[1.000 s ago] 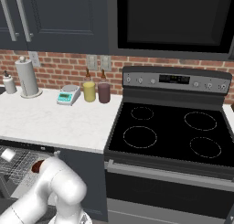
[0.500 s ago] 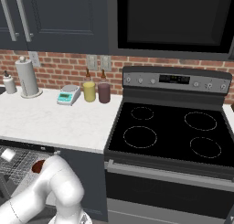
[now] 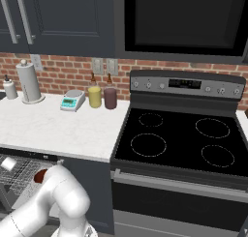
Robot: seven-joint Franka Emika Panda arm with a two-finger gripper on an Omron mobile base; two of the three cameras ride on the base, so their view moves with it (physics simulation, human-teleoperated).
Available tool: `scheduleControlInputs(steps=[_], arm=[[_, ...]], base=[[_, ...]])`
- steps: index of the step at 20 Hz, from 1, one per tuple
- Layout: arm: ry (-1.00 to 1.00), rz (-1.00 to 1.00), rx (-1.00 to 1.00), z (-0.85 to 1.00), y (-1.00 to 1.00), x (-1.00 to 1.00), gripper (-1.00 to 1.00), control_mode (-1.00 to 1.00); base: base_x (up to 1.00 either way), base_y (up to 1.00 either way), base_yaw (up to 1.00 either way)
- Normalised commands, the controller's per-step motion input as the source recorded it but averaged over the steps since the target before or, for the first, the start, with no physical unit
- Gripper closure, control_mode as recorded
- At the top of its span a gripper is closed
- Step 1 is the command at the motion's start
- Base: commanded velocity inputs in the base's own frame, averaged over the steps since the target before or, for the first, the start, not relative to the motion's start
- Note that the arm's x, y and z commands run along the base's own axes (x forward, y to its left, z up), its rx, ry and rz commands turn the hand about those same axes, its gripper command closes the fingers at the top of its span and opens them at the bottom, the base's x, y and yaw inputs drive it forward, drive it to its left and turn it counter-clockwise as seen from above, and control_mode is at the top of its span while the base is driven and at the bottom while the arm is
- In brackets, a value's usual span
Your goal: Pick up the cup and bowl from the counter, place them in the dishwasher, and close the dishwasher door.
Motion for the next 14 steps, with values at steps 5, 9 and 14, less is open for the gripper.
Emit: scheduleControlInputs(steps=[5, 9, 14], arm=[[-0.18, 0.03, -0.01, 0.36, -0.35, 1.00, -1.00, -1.00], [0.02, 0.13, -0.01, 0.58, -0.30, 1.00, -1.00, -1.00], [0.08, 0.20, 0.00, 0.66, -0.29, 1.00, -1.00, -1.00]], base=[[0.00, 0.00, 0.00], [0.00, 0.00, 0.00], [0.00, 0.00, 0.00]])
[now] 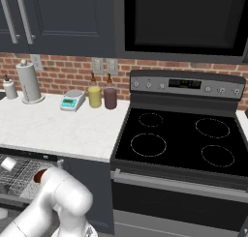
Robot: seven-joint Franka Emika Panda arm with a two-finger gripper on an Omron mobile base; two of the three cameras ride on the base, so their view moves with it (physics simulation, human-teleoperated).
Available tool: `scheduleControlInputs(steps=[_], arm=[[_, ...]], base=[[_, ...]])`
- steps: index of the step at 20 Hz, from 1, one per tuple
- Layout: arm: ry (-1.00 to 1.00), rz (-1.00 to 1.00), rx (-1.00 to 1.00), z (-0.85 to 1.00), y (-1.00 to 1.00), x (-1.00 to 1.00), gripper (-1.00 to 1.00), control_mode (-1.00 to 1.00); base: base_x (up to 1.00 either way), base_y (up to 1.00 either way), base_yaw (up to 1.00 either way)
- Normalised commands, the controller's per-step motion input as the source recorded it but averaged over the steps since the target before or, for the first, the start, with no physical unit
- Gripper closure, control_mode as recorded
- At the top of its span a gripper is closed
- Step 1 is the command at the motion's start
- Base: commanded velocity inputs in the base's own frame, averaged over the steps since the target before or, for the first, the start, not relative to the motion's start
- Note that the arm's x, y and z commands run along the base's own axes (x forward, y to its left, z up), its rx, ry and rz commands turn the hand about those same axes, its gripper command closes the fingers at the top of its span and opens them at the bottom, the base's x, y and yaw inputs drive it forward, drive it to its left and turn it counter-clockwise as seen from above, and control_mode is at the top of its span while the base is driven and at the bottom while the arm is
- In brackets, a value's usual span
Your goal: Pick up the cup and bowl from the counter, place them in the dishwasher, and close the dishwasher door.
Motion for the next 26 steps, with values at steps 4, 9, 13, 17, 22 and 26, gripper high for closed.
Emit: scheduleControlInputs(steps=[4, 9, 13, 17, 22, 26], arm=[[0.02, 0.19, 0.00, 0.28, -0.25, 1.00, -1.00, -1.00], [-0.01, 0.12, 0.00, 0.01, -0.21, 1.00, -1.00, -1.00], [0.00, 0.00, 0.10, 0.00, -0.03, 1.00, -1.00, -1.00], [-0.04, 0.00, 0.10, -0.02, 0.00, 0.96, -1.00, -1.00], [-0.07, 0.00, 0.02, -0.11, 0.00, 0.90, -1.00, -1.00], [-0.04, 0.00, 0.02, -0.15, 0.00, 0.92, -1.00, -1.00]], base=[[0.00, 0.00, 0.00], [0.00, 0.00, 0.00], [0.00, 0.00, 0.00], [0.00, 0.00, 0.00], [0.00, 0.00, 0.00], [0.00, 0.00, 0.00]])
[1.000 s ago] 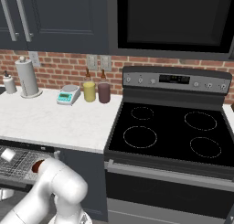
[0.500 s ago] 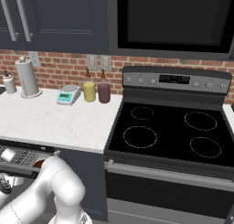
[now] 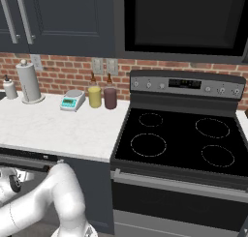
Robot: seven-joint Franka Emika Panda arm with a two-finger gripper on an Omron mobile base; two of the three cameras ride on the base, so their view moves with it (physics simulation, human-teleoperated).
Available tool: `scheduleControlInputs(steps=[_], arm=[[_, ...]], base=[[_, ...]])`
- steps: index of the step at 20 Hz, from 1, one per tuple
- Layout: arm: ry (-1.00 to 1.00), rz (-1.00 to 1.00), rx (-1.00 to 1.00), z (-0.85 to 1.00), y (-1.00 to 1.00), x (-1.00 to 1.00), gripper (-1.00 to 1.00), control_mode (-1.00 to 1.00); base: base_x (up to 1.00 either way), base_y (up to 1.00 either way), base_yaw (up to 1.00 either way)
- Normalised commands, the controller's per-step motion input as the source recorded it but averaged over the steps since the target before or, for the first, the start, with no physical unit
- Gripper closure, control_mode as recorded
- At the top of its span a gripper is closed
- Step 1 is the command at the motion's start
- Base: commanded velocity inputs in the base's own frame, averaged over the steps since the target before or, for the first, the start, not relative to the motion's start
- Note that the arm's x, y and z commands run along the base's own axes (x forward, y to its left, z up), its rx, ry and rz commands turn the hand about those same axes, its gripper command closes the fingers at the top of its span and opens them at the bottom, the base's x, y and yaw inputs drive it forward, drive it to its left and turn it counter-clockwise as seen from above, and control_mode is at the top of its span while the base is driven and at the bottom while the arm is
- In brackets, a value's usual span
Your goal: Pick up the cup and bowl from the counter, place them in the dishwasher, and close the dishwasher door.
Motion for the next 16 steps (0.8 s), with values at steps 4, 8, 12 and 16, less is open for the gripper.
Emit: scheduleControlInputs(steps=[4, 8, 12, 16], arm=[[-0.06, 0.00, 0.02, -0.09, 0.00, 0.62, -1.00, -1.00], [-0.05, 0.00, 0.00, -0.03, 0.00, 0.33, -1.00, -1.00], [0.00, 0.00, 0.00, 0.00, 0.00, 0.05, -1.00, -1.00], [0.00, 0.00, 0.00, 0.00, 0.00, 0.00, -1.00, -1.00]], base=[[0.00, 0.00, 0.00], [0.00, 0.00, 0.00], [0.00, 0.00, 0.00], [0.00, 0.00, 0.00]])
